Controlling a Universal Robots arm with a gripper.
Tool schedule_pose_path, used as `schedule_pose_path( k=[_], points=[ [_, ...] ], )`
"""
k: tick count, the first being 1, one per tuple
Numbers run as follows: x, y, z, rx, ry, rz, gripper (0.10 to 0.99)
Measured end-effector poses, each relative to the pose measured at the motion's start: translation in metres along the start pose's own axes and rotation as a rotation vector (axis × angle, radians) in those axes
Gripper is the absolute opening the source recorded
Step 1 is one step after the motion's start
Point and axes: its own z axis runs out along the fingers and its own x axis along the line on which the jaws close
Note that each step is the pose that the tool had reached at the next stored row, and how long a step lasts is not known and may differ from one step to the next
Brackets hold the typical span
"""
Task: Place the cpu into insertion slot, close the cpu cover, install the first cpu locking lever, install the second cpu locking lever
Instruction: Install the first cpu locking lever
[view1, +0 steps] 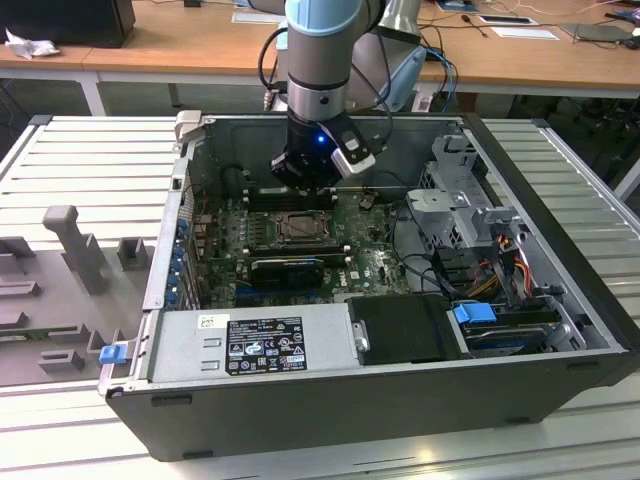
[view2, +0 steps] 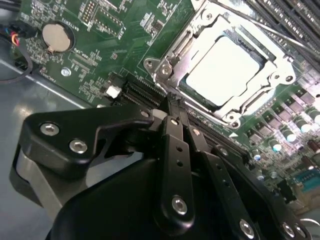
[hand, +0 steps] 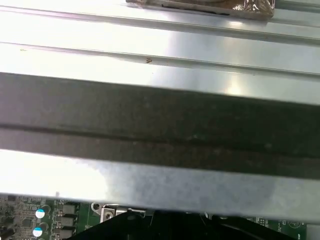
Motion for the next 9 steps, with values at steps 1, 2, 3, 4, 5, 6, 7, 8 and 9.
schedule_pose_path(
  k=[1,2,3,4,5,6,7,8,9],
  points=[
    [0.0,-0.0004,-0.0002,0.0,0.0002,0.0,0.106],
    [0.0001,-0.001,-0.0002,0.0,0.0002,0.0,0.106],
    [0.0002,-0.0016,-0.0003,0.0,0.0002,0.0,0.106],
    [0.0002,-0.0021,-0.0003,0.0,0.0001,0.0,0.106],
    [0.0003,-0.0026,-0.0003,0.0,0.0002,0.0,0.106],
    [0.0003,-0.0031,-0.0004,0.0,0.0002,0.0,0.106],
    [0.0004,-0.0035,-0.0004,0.0,0.0002,0.0,0.106],
    [0.0004,-0.004,-0.0005,0.0,0.0002,0.0,0.106],
    [0.0005,-0.0045,-0.0005,0.0,0.0001,0.0,0.106]
  ],
)
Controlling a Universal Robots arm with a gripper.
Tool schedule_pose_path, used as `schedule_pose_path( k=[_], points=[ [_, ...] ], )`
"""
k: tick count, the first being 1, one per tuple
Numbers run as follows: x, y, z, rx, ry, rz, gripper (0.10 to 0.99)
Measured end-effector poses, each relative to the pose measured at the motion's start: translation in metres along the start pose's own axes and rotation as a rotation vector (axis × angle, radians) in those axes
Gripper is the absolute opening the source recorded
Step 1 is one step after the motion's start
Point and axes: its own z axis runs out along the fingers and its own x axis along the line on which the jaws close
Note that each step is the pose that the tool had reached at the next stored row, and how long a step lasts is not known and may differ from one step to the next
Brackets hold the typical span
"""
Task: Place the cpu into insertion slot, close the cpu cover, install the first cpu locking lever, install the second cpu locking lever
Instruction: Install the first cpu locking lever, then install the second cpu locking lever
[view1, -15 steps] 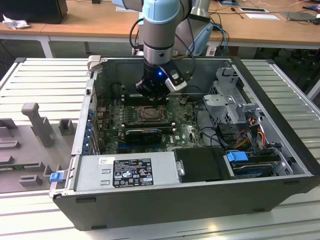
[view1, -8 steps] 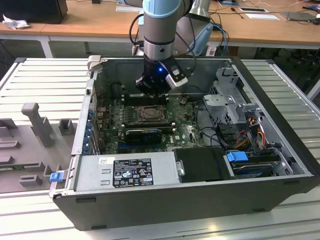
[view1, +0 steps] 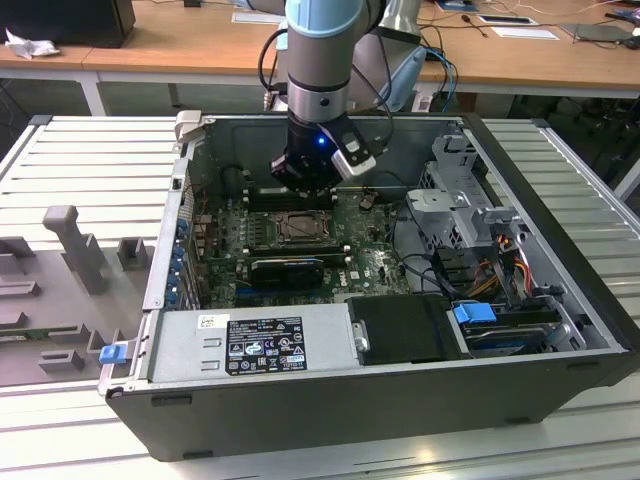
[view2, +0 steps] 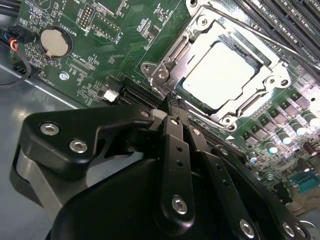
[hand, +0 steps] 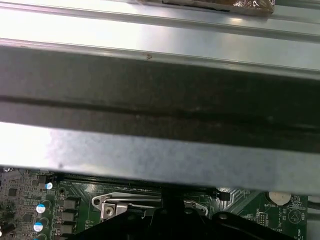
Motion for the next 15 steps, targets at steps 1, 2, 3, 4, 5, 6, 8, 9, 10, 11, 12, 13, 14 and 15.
schedule_pose_path(
  k=[1,2,3,4,5,6,8,9,10,11,12,13,14,15],
  points=[
    [0.0,-0.0002,0.0,0.0,0.0,0.0,0.106],
    [0.0,-0.0005,0.0,0.0,0.0,0.0,0.106],
    [0.0001,-0.0009,-0.0001,0.0,0.0,0.0,0.106],
    [0.0001,-0.0012,-0.0001,0.0,0.0,0.0,0.106],
    [0.0001,-0.0016,-0.0002,0.0,0.0001,0.0,0.106],
    [0.0002,-0.0019,-0.0002,0.0,0.0,0.0,0.106],
    [0.0003,-0.0035,-0.0003,0.0,0.0,0.0,0.106],
    [0.0003,-0.0039,-0.0003,0.0,-0.0001,0.0,0.106],
    [0.0004,-0.0043,-0.0003,0.0,0.0,0.0,0.106],
    [0.0004,-0.0045,-0.0004,0.0,0.0,0.0,0.106],
    [0.0004,-0.0047,-0.0004,0.0,0.0,0.0,0.106],
    [0.0004,-0.005,-0.0004,0.0,0.0,0.0,0.106],
    [0.0005,-0.0054,-0.0005,0.0,0.0,0.0,0.106],
    [0.0005,-0.0056,-0.0005,0.0,0.0,0.0,0.106]
  ],
)
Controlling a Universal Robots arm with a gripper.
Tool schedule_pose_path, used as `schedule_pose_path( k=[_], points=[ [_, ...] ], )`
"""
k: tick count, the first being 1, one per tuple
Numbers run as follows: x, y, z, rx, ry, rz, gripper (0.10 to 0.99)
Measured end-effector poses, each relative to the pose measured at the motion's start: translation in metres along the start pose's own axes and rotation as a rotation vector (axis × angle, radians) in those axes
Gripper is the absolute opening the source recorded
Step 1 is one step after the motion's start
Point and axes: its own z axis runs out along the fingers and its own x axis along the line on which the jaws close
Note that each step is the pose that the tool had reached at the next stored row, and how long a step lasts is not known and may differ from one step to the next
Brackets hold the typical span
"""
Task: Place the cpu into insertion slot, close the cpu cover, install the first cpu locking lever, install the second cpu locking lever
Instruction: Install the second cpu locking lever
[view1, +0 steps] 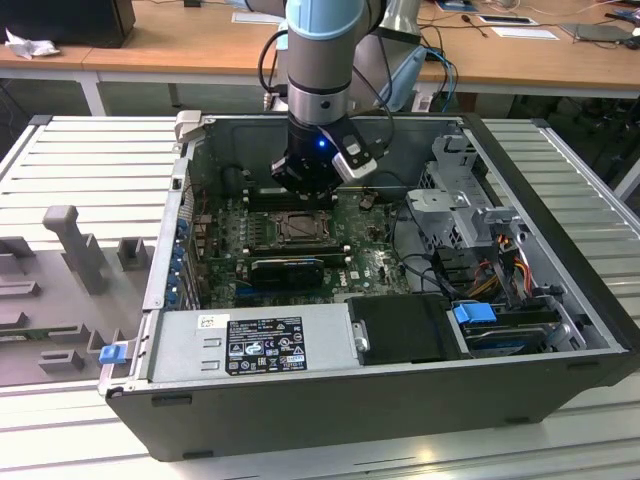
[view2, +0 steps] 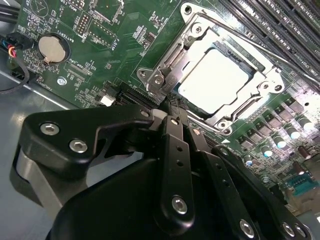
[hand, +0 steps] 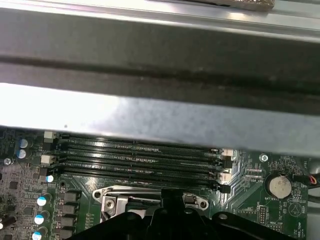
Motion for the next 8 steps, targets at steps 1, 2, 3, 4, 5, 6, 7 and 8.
schedule_pose_path(
  k=[1,2,3,4,5,6,7,8],
  points=[
    [0.0,-0.0001,0.0,0.0,0.0,0.0,0.106],
    [0.0,-0.0001,-0.0011,0.0,0.0002,0.0,0.106],
    [-0.0002,0.0004,-0.0066,0.0,0.0,0.0,0.106],
    [-0.0003,0.0007,-0.0098,0.0,0.0001,0.0,0.106],
    [-0.0003,0.0007,-0.0108,0.0,0.0,0.0,0.106],
    [-0.0003,0.0006,-0.0111,0.0,0.0,0.0,0.106],
    [-0.0003,0.0001,-0.0111,0.0,0.0,0.0,0.106],
    [-0.0003,-0.0001,-0.0112,0.0,-0.0001,0.0,0.106]
  ],
)
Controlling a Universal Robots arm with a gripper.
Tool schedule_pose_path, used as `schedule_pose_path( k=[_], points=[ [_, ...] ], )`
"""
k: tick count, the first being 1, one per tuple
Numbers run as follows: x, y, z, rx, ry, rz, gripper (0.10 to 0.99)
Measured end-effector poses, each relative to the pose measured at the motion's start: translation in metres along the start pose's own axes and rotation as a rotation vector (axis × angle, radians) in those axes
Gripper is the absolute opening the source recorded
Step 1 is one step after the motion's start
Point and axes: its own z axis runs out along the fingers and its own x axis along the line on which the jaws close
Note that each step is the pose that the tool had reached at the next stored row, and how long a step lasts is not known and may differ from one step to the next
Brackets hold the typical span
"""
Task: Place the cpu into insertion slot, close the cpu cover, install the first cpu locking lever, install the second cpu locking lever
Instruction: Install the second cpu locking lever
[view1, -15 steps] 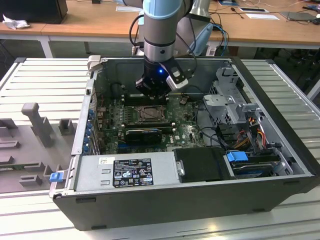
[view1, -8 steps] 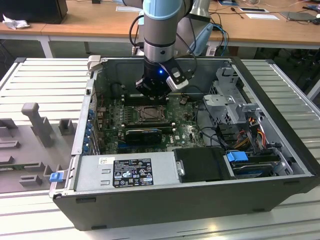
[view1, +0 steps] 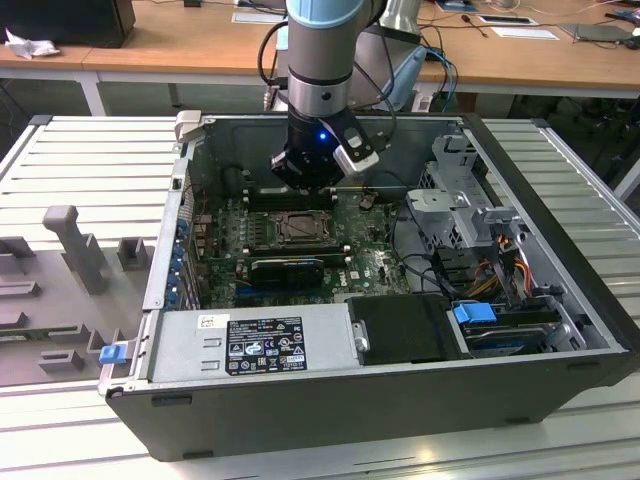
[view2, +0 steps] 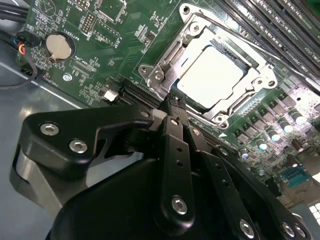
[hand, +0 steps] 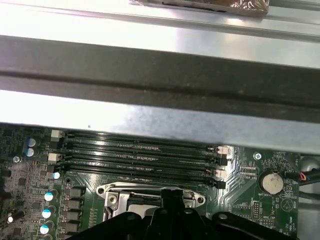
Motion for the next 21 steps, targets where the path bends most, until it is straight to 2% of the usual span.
schedule_pose_path(
  k=[10,14,21],
  points=[
    [0.0008,-0.0078,-0.0008,0.0,0.0001,0.0,0.106],
    [0.0006,-0.0079,-0.0058,0.0,0.0,0.0,0.106],
    [0.0008,-0.0105,-0.0069,-0.003,-0.0001,0.0,0.106]
  ],
)
